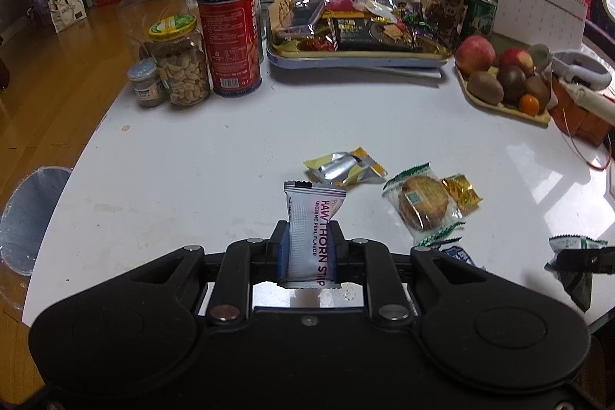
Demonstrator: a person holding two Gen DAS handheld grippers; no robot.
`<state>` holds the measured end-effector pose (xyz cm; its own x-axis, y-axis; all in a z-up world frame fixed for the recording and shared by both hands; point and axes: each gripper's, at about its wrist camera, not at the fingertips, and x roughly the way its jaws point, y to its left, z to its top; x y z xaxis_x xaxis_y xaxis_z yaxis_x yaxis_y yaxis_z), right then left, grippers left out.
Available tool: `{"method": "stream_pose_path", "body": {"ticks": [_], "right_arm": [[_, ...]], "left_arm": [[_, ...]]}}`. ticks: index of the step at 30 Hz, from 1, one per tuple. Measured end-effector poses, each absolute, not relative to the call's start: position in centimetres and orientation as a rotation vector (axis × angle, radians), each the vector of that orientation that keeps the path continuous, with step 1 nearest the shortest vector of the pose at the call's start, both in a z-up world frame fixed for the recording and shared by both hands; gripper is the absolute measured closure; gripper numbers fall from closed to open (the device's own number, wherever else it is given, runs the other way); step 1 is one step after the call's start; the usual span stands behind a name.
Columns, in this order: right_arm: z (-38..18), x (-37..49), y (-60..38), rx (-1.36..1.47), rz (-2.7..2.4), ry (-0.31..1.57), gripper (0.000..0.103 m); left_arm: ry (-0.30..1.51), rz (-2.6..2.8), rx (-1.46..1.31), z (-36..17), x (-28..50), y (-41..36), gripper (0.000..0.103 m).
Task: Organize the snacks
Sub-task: 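Lift both held packets and carry them toward the tin tray at the table edge, then lower both packets into the tin tray and open both grippers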
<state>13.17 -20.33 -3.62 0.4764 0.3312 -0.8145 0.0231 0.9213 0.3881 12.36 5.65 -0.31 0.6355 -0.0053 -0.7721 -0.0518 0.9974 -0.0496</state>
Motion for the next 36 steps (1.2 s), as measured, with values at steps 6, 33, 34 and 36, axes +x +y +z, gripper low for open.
{"method": "stream_pose_path", "body": {"ticks": [6, 33, 34, 36], "right_arm": [[-2.4, 11.6, -20.6, 0.400, 0.231, 1.040, 0.065], [-2.8, 2.3, -17.3, 0.214, 0.392, 1.176, 0.065], [-2.9, 2.1, -17.3, 0.209, 0.393, 1.183, 0.065], [-3.3, 2.0, -17.1, 0.199, 0.397, 1.198, 0.065]], "left_arm": [[0.790, 0.010, -0.137, 2.0, 10.8, 6.6, 0.077], [1.123, -0.161, -0.311, -1.0, 1.9, 3.9, 0.077], [1.134, -0.161, -0.307, -1.2, 1.8, 3.7, 0.077], [1.156, -0.181, -0.282, -1.6, 1.3, 3.1, 0.077]]}}
